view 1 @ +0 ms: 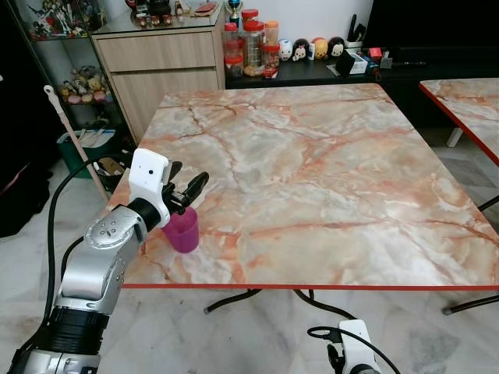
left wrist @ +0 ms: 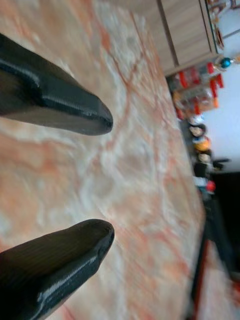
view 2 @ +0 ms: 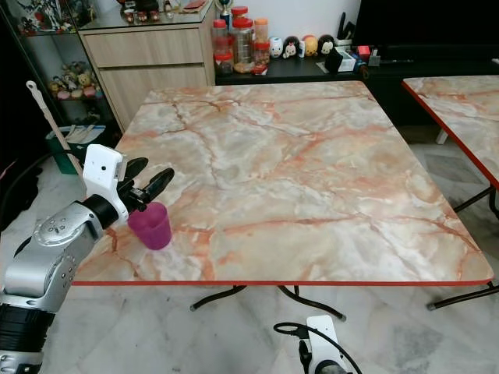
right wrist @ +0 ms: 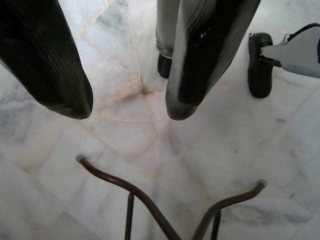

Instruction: Setting the table

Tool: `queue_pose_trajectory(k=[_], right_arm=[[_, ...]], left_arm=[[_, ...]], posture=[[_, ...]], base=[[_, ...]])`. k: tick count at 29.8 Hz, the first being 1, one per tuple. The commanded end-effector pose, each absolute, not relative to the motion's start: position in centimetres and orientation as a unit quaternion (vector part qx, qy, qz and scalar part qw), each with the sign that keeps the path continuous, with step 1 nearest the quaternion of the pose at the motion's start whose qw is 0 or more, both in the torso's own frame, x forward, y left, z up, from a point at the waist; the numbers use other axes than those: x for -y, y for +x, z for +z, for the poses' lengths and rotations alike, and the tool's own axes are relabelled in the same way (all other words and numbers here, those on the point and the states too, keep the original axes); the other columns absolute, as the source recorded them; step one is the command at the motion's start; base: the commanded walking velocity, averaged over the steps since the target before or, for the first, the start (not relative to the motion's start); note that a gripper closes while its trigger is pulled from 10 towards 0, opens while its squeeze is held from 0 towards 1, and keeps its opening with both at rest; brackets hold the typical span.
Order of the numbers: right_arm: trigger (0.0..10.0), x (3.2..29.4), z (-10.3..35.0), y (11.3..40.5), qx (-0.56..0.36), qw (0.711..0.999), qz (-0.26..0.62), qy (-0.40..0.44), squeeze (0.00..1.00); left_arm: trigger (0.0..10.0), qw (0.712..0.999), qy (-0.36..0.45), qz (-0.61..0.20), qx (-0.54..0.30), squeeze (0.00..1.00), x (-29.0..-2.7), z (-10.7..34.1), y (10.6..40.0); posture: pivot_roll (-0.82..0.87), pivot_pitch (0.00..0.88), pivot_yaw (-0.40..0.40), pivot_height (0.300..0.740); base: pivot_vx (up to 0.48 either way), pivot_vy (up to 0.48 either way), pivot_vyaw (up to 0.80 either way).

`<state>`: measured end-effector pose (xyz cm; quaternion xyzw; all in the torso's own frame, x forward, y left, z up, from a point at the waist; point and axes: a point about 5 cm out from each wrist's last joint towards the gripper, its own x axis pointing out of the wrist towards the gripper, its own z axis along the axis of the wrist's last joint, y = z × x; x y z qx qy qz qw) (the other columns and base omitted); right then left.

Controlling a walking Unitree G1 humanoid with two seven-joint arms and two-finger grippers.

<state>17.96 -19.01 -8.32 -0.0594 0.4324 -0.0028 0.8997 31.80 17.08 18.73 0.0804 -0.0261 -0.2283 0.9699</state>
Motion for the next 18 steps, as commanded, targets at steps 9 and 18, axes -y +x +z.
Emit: queue_pose_trajectory(k=[9,18], right_arm=[[10.0,19.2,-8.2,18.2,-0.432,0.9,-0.002,-0.059,0.0],[10.0,19.1,-8.2,18.3,-0.433,0.899,0.003,-0.063,0.0]], left_arm=[[10.0,0.978,0.11,-0.176,-0.011,0.0,-18.9,18.0,32.6],[10.0,0.979,0.093,-0.161,-0.082,0.0,-21.0,16.1,31.7]], posture=[[0.02,0.0,0.032,0.732],[0.03,0.0,0.028,0.732]], base=[[0.0,0.0,0.0],[0.0,0.0,0.0]])
